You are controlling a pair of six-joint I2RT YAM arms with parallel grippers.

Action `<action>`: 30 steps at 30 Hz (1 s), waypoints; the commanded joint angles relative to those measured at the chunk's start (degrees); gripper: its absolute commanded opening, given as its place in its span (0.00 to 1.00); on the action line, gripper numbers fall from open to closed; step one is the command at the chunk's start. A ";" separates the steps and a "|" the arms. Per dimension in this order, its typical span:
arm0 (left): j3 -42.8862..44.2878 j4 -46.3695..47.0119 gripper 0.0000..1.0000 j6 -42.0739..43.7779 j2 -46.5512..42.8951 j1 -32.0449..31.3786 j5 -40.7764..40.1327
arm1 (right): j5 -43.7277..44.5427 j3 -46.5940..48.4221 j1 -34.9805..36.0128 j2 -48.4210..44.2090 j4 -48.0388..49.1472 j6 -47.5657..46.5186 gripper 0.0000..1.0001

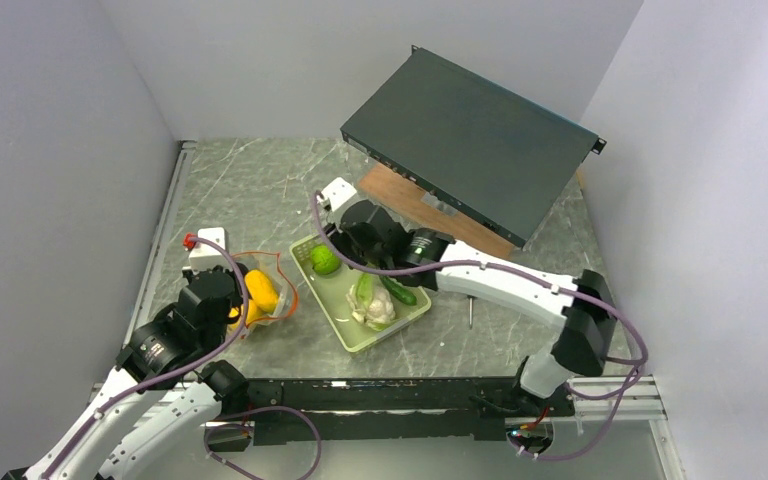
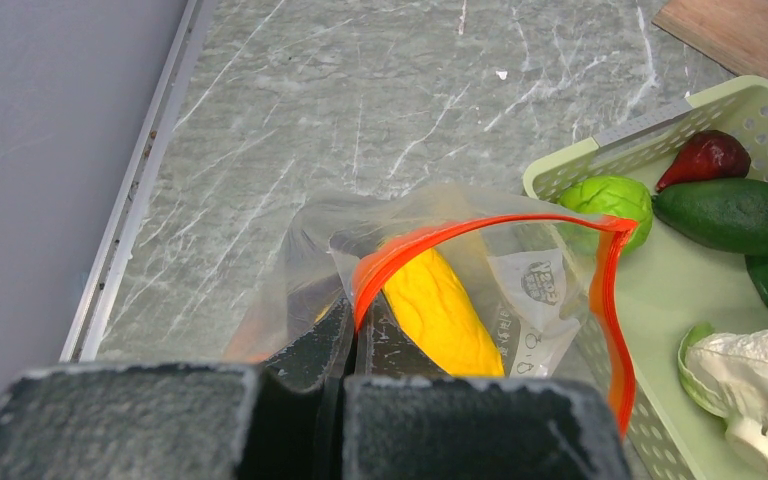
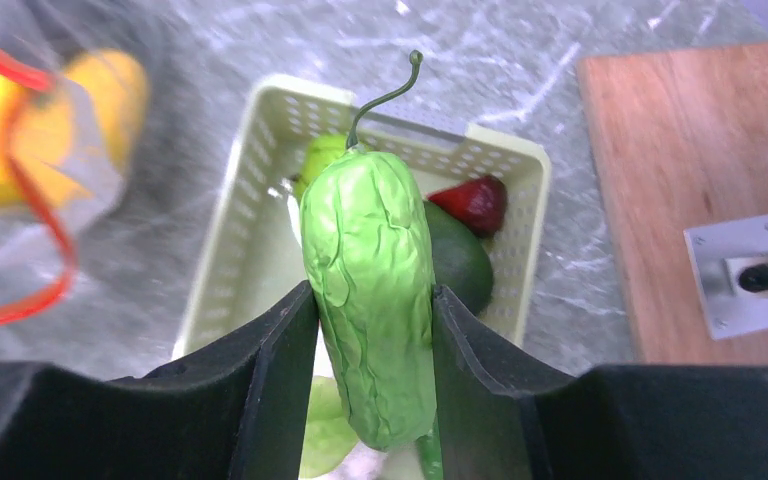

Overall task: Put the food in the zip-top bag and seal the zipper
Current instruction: Pick up the fake vegetable from the bin, then place the fake vegetable in the zipper food storage bag.

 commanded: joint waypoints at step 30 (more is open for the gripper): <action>0.50 0.94 0.00 -0.54 -1.05 0.21 -1.23 | -29.61 -11.53 5.88 1.66 50.56 33.69 0.04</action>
